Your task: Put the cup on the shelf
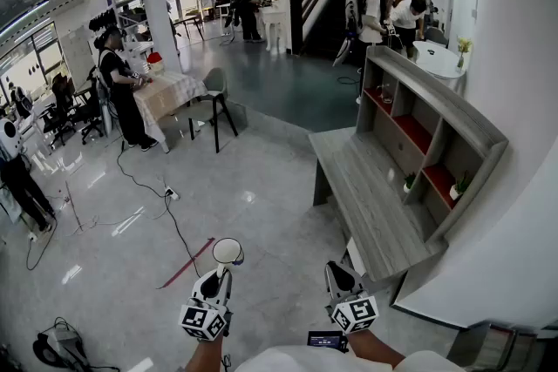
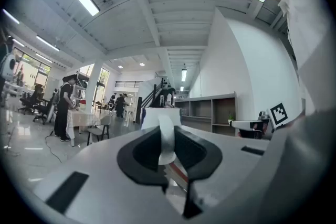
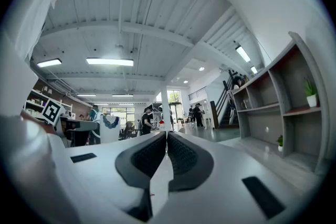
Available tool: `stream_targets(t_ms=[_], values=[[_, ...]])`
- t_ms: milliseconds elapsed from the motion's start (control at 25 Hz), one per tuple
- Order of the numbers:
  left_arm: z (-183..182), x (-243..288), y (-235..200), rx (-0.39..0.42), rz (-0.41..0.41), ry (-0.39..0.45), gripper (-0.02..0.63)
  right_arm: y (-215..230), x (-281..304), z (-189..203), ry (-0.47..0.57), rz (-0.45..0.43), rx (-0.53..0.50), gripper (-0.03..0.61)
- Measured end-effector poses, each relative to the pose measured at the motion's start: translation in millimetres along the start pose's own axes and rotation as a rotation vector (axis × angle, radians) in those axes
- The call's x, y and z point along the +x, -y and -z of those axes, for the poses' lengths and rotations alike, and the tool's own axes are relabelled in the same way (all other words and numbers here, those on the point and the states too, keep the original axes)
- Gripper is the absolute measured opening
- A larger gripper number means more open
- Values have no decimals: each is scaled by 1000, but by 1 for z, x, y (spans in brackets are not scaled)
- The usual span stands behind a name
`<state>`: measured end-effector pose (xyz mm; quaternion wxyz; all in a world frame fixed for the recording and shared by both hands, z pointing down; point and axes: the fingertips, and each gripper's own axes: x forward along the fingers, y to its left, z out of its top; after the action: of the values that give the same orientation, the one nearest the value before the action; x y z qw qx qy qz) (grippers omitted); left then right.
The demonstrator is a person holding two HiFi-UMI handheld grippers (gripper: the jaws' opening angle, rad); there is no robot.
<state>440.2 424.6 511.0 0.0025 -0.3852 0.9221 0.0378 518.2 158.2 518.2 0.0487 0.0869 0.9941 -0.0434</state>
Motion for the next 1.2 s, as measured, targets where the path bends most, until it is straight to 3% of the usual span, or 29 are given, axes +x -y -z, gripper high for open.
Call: stream_targets(t_ms=[200,480,680,880,1200], values=[[-8,-25,-14,3,-5,15,61,-35,-4,-4,20,-15,-8,37],[-2,-42,-9,-34,-12,18,61,-35,-18,-3,-17,-7,-23,37],[1,-49,-1,-37,1,14,61,-42,-25,-11,27,-29,4,37],[1,-57,9,-48,10,28,61,-46,-35,-6,5,-33,-13,37],[-8,-59,24,-48,8,37,61,-32,-57,0,-7,-3,7,37]])
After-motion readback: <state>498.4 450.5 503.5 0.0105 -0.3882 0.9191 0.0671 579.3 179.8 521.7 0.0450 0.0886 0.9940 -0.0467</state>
